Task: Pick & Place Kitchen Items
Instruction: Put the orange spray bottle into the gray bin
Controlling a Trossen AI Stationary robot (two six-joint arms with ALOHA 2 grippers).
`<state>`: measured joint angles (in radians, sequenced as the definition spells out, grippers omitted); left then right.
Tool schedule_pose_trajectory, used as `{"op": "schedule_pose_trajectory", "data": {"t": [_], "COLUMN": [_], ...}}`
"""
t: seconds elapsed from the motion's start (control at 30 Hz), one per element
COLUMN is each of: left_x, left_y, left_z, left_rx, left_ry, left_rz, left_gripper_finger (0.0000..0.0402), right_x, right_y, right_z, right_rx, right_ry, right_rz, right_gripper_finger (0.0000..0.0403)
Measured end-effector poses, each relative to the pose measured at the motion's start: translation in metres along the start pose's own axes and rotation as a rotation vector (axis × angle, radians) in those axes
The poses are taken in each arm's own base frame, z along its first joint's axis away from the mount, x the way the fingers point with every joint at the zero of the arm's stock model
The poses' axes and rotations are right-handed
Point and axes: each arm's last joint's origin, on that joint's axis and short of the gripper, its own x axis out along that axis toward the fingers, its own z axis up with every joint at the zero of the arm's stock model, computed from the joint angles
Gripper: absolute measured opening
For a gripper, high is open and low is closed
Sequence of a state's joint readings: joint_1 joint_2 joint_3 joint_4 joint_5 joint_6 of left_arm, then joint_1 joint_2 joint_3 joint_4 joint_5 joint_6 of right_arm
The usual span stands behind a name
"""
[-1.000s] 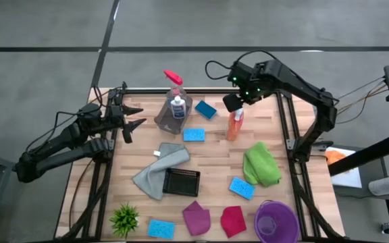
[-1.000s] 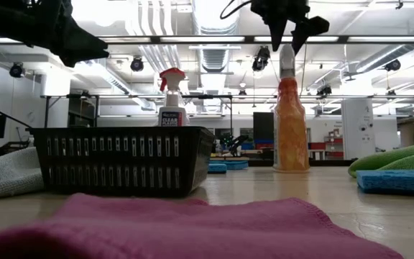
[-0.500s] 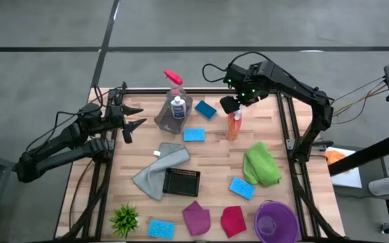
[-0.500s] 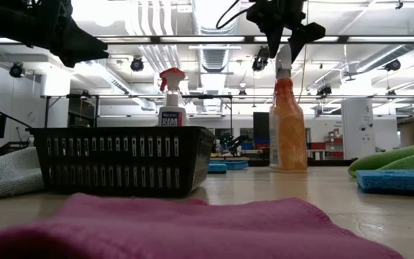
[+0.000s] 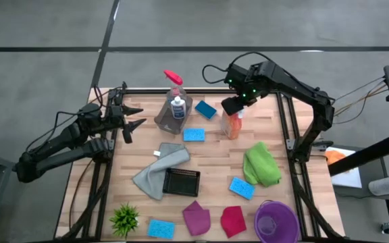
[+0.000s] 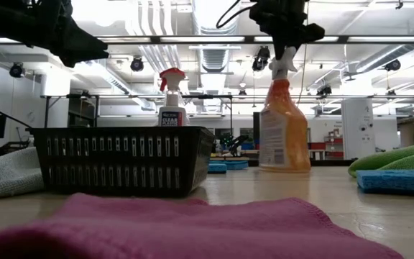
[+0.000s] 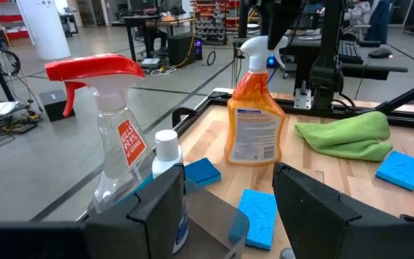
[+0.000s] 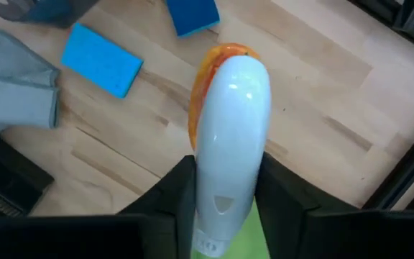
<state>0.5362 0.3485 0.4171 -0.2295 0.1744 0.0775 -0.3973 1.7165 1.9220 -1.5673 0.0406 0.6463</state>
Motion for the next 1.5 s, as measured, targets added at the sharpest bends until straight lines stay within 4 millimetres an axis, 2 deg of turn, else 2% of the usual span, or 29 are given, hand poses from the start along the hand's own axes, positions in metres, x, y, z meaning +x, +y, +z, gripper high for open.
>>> {"op": "schedule_pose_trajectory", "data": {"t": [0.4, 0.9, 1.27, 1.5], "left_x": [0.0, 0.0, 0.0, 0.0], "left_y": [0.0, 0.0, 0.0, 0.0], "left_z": [0.0, 0.0, 0.0, 0.0], "left_rx": [0.001, 0.003, 0.004, 0.004], "left_ry": [0.0, -0.001, -0.003, -0.004], "left_rz": [0.0, 0.002, 0.002, 0.002], "left_gripper_finger": [0.0216, 0.0216, 0.0216, 0.0216], "right_x": [-0.005, -0.044, -0.071, -0.069], "right_y": [-0.002, -0.01, 0.008, 0.029], "right_z": [-0.004, -0.028, -0.047, -0.045], "right_rx": [-0.135, -0.289, -0.466, -0.561], "right_ry": [-0.008, -0.159, -0.362, -0.439], "right_rz": [-0.004, 0.071, 0.215, 0.269], "right_gripper_finger": [0.0096, 0.0096, 0.0096, 0.0096]}}
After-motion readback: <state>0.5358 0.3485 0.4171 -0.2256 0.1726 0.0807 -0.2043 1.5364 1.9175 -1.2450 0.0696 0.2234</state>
